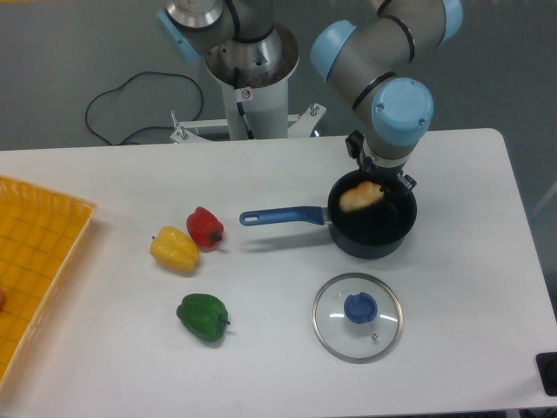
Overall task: Place the round bread in the pot
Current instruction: 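Lower the bread into the saucepan and open the gripper, then raise the open gripper up away from the saucepan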
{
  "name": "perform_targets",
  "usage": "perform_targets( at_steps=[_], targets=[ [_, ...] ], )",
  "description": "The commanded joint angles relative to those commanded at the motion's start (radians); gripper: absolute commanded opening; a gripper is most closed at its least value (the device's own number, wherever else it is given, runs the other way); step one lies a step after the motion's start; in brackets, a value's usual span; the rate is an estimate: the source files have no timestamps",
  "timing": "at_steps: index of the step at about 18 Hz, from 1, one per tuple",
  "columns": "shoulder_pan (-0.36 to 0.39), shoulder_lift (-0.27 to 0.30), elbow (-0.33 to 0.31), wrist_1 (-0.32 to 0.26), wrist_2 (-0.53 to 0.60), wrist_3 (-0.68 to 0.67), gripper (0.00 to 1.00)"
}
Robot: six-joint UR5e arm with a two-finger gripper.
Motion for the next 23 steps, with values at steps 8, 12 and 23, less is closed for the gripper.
perform_targets(
  at_steps=[8, 12, 23],
  targets=[
    [-0.006, -0.015, 0.02, 0.063, -0.003, 0.0, 1.0],
    [-0.006, -0.011, 0.054, 0.089, -0.011, 0.003, 1.0],
    [0.0, -0.015, 0.15, 0.146, -0.161, 0.031, 1.0]
  ],
)
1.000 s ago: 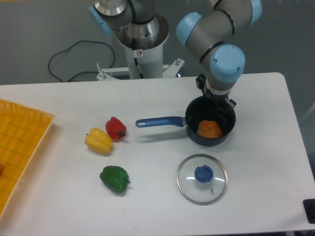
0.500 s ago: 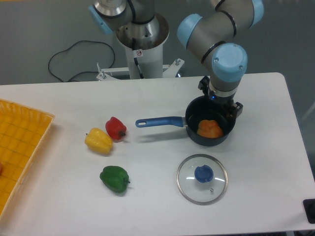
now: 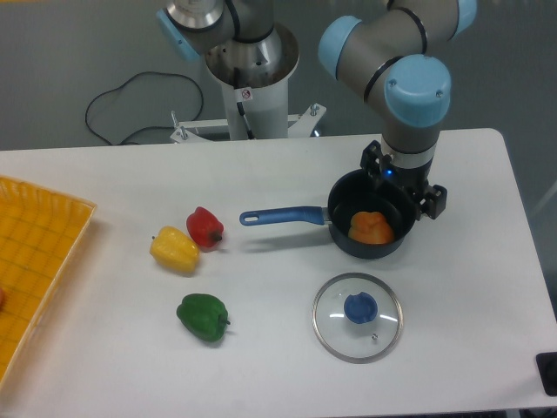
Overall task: Place the round bread in the pot
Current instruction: 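Raise the open gripper up away from the saucepan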
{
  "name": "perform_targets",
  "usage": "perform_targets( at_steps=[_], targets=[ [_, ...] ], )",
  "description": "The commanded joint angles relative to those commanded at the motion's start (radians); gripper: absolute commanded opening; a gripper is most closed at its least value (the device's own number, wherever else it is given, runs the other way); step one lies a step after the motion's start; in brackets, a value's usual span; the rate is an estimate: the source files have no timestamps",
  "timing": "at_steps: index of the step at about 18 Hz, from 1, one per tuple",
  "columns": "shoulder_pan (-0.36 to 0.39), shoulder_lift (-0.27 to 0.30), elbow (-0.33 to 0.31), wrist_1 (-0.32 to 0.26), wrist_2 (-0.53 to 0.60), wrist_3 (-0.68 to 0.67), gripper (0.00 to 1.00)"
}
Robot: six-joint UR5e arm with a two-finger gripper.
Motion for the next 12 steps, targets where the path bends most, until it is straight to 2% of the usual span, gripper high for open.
perform_targets(
  at_steps=[4, 12],
  targets=[
    [-0.006, -0.023, 0.046, -0.022, -0.019, 0.0, 1.0],
    [-0.008, -0.037, 0.049, -0.02, -0.019, 0.012, 1.0]
  ],
)
